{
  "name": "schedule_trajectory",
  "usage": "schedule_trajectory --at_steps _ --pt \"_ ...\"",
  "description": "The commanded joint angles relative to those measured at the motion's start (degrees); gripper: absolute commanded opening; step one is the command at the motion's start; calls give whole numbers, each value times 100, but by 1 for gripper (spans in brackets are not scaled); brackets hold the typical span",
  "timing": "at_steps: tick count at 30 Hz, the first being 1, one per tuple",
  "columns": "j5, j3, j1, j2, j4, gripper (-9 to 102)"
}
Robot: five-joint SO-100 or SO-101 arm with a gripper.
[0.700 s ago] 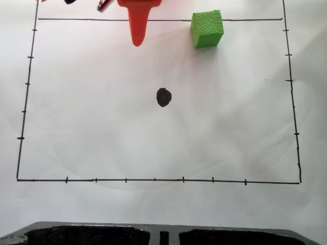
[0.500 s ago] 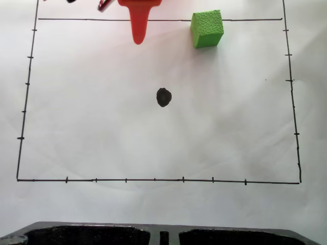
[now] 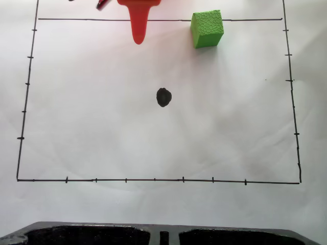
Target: Grasp the colored block, Place it on the black dot, and then return the arm to the default position.
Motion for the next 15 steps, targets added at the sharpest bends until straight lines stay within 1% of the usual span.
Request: schedule_trajectory --at_steps 1,4,7,10,15 --pt "35 -105 88 53 9 0" --pt "97 -114 132 35 26 0" --pt "229 -308 97 -79 211 0" --pt "536 -721 -35 -334 360 0" --pt "905 -1573 -246 -1011 378 0"
